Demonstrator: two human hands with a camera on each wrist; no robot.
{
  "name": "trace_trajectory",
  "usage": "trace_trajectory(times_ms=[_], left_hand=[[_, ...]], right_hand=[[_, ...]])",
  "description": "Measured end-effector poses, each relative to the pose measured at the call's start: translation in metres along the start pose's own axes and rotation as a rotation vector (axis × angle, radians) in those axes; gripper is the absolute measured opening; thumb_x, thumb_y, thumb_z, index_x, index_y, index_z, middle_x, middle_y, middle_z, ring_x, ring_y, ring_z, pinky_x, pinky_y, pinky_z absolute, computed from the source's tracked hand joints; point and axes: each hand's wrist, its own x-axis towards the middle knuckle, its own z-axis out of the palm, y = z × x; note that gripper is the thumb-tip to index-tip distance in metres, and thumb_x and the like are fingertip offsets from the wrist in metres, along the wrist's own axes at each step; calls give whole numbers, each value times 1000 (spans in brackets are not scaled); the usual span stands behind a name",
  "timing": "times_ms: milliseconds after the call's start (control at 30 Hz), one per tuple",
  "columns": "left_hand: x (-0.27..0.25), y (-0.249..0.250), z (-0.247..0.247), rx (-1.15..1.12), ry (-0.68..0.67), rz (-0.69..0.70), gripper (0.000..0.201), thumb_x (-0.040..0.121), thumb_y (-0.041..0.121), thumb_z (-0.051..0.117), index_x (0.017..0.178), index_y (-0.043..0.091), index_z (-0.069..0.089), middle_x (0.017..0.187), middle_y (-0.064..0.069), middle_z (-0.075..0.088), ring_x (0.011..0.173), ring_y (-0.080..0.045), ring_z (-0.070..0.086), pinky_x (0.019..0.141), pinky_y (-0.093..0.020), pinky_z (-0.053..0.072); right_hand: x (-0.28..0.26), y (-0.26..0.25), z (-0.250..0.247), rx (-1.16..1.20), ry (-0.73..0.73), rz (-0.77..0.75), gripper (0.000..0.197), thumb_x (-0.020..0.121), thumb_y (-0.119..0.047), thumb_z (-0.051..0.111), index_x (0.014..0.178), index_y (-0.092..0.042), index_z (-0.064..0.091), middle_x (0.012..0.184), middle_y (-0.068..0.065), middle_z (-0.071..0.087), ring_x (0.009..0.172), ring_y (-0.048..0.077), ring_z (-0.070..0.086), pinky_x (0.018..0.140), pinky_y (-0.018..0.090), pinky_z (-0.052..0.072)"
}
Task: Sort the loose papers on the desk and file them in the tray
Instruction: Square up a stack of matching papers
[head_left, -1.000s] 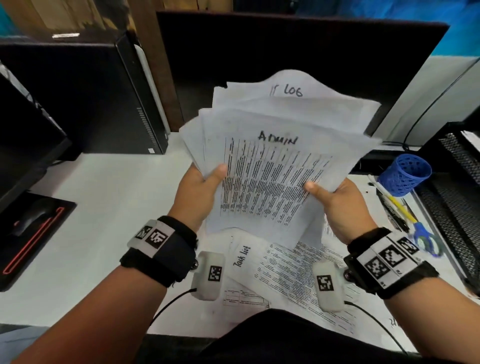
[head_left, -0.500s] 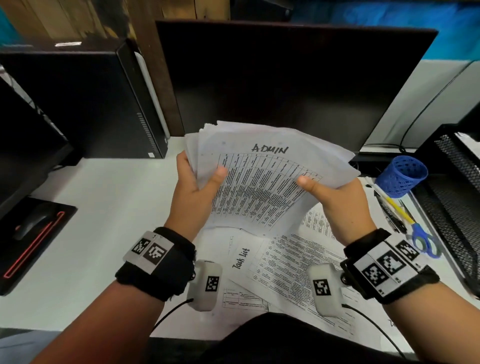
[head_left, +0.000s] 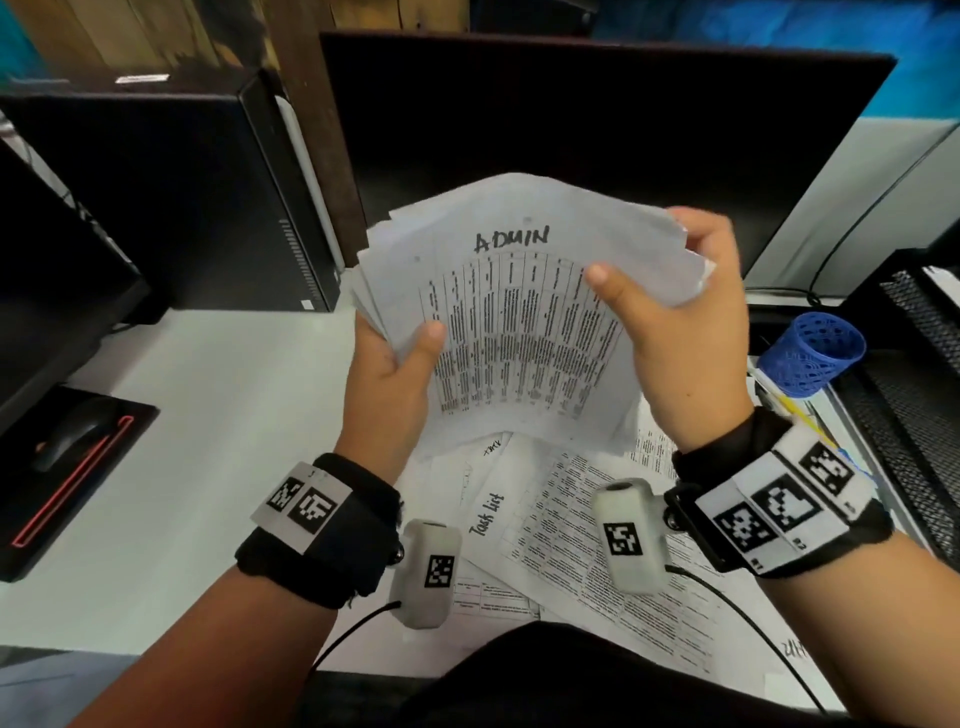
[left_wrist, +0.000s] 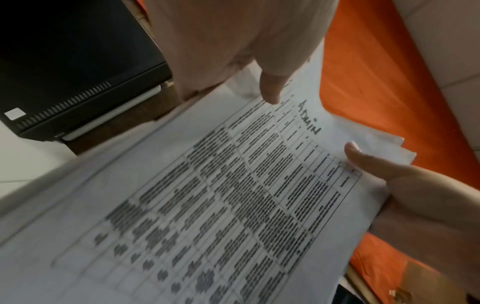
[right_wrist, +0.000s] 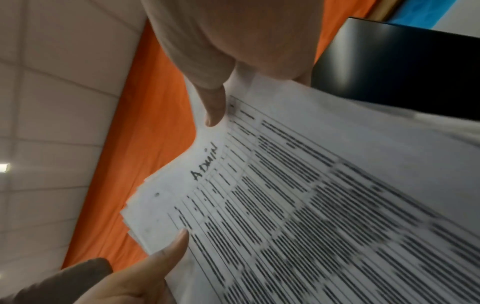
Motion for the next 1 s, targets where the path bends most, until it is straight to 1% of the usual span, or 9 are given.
trace_trajectory(times_ms=[133,200,300,433,533,633,733,867,1000], left_hand=[[-3,-14,0,2,-75,-57,43,93,17,56,124,39,34,124,10,57,112,2,56,103,-35,46],[-2,-21,1,-1,-89,-92,51,92,15,58,131,35,33,126,10,57,115,1,55,102,-29,45],[0,-31,1,0,-79,-139,58,90,15,60,140,26,32,130,8,57,120,-7,54,101,-28,44],[2,-39,6,58,-65,-205,34,89,21,63,122,19,56,111,9,66,106,-5,60,95,-27,48],[1,-39,10,73,-86,-212,27,89,21,63,116,21,59,101,16,65,98,-1,60,80,-14,46],[1,-38,11,92,-51,-178,24,93,21,58,116,27,59,101,21,64,98,5,59,78,-8,46],[2,-37,9,36,32,-163,29,93,17,57,121,26,57,107,20,65,104,4,59,90,-18,47],[-2,-34,7,2,60,-124,34,94,16,56,127,24,53,119,14,63,114,-3,58,102,-30,44],[-7,-26,13,-41,34,-64,42,94,16,54,127,38,40,127,14,56,121,-4,52,106,-32,41]], right_hand=[[2,4,0,-144,47,-158,68,78,-10,74,133,-22,34,101,-17,48,89,-9,50,82,6,40],[3,7,0,-249,10,-237,68,81,-11,71,137,-26,35,111,-16,44,96,-5,49,86,5,36],[4,15,-3,-435,-37,-265,42,86,-21,66,126,-28,55,108,-5,43,99,-12,38,89,-1,28],[9,21,-9,-422,40,-158,5,86,-28,65,90,-29,66,97,-9,50,89,-16,45,80,-1,32],[11,20,-13,-328,111,-104,13,84,-28,66,79,-35,57,86,-12,53,82,-7,48,75,4,35],[10,21,-18,-104,146,-66,21,81,-20,71,89,-30,54,92,-9,56,85,-1,53,79,14,43],[0,39,-24,98,57,50,38,80,-8,71,110,-18,49,108,-4,60,96,8,61,85,25,52],[-27,75,-21,-17,-108,308,40,88,-12,62,125,-17,47,121,-7,61,111,6,59,99,33,48],[-35,77,-12,-70,-81,301,30,98,-9,45,124,-24,43,113,-28,52,103,-24,49,90,0,37]])
